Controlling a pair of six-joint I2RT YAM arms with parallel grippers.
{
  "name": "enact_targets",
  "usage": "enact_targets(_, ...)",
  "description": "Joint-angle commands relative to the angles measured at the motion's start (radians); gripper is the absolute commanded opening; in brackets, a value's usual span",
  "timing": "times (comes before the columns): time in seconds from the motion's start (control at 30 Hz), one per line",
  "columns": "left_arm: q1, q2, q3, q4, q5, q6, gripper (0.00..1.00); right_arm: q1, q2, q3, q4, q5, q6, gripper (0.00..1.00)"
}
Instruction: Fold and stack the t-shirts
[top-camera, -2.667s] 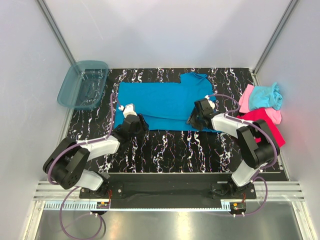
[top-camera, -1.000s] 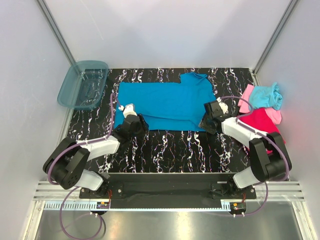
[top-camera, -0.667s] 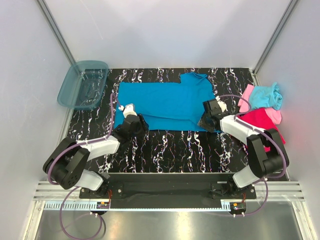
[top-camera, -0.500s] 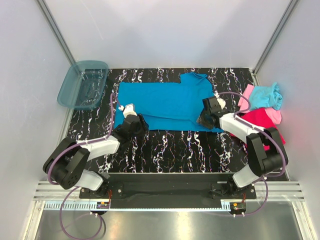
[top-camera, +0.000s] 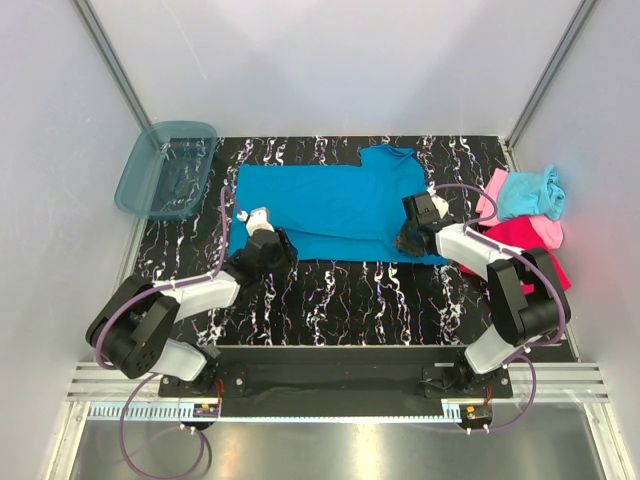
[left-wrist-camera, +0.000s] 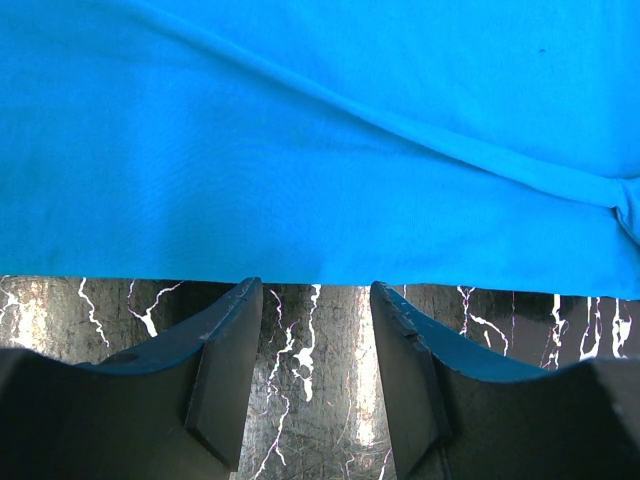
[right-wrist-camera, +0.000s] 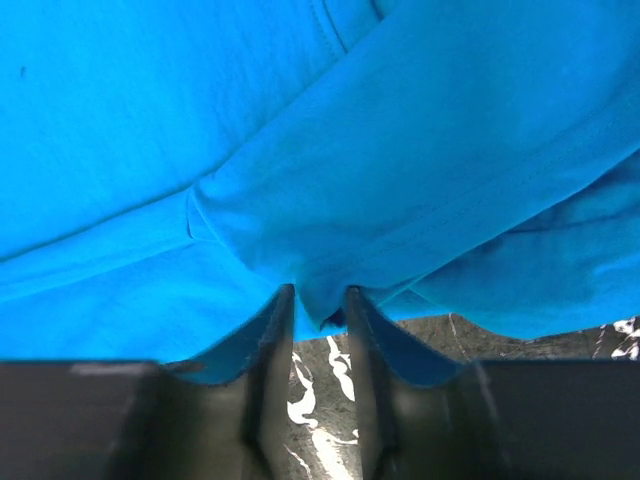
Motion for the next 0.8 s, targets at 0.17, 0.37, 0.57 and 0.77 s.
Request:
enact_targets(0.17,-0.003,-0.017,-0.004,0.059,-0.023,0.017,0.52,0.002,-0.033,0.021,0.035,0.038,0.001,0.00)
enact_targets(0.37,-0.003,-0.014,-0.003,0.061,-0.021,0.017,0.52,0.002,-0.053,0.050,0.035,0.055,-0.004,0.00)
enact_targets(0.57,-0.003,-0.011,-0.001,0.061,-0.020,0.017,0.52,-0.002,-0.027,0.137,0.021,0.067,-0.010,0.00)
enact_targets(0.77,-0.003,-0.018,-0.004,0.058,-0.021,0.018,0.52,-0.010,0.042,0.231,0.015,0.066,-0.018,0.00)
